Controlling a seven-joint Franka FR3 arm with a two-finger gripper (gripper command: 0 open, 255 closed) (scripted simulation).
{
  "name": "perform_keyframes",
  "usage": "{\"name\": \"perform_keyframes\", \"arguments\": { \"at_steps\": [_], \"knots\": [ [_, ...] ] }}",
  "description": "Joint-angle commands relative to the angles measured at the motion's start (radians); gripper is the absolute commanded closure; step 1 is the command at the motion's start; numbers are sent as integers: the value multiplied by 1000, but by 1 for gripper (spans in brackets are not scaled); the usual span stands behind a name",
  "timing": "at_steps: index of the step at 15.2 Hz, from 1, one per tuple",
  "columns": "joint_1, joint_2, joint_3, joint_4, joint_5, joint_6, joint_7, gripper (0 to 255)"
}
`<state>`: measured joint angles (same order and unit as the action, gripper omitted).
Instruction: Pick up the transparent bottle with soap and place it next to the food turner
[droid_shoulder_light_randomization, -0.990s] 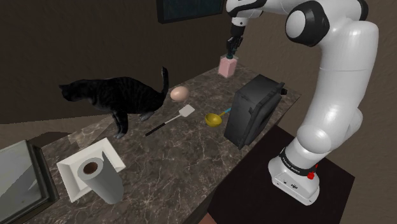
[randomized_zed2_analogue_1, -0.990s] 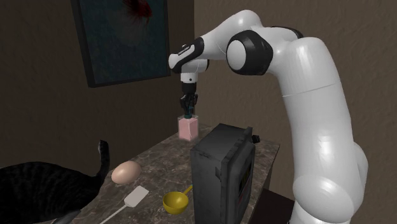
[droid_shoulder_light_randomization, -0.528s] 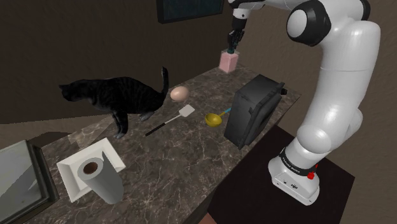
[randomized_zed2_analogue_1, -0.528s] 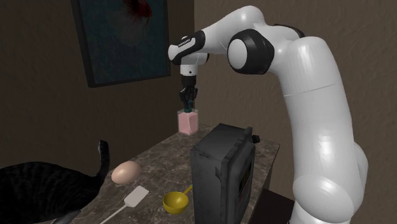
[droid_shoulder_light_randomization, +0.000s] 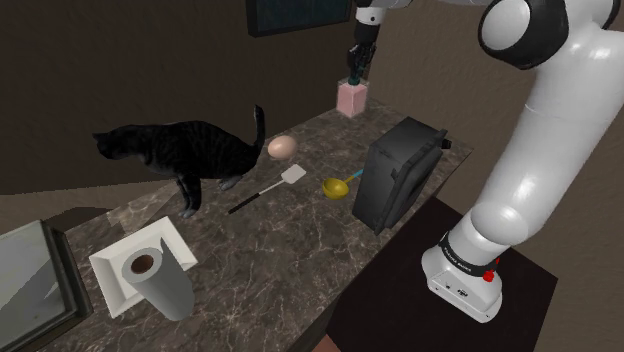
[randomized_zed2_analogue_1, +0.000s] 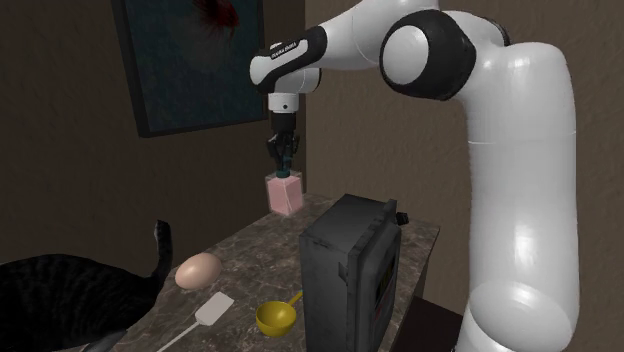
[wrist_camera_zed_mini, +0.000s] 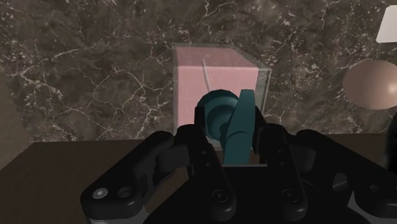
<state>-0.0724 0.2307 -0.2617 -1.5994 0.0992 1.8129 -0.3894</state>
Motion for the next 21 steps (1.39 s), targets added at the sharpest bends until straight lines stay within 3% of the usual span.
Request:
{"name": "perform_keyframes", "arguments": {
  "at_steps": [1,11,21],
  "knots": [
    [32,-49,14,-51,-15,6,48,255],
    [159,-209,109,-176,-57,-15,278,255],
    [273,-274,226,-178,-64,-69,511,255]
  ]
}}
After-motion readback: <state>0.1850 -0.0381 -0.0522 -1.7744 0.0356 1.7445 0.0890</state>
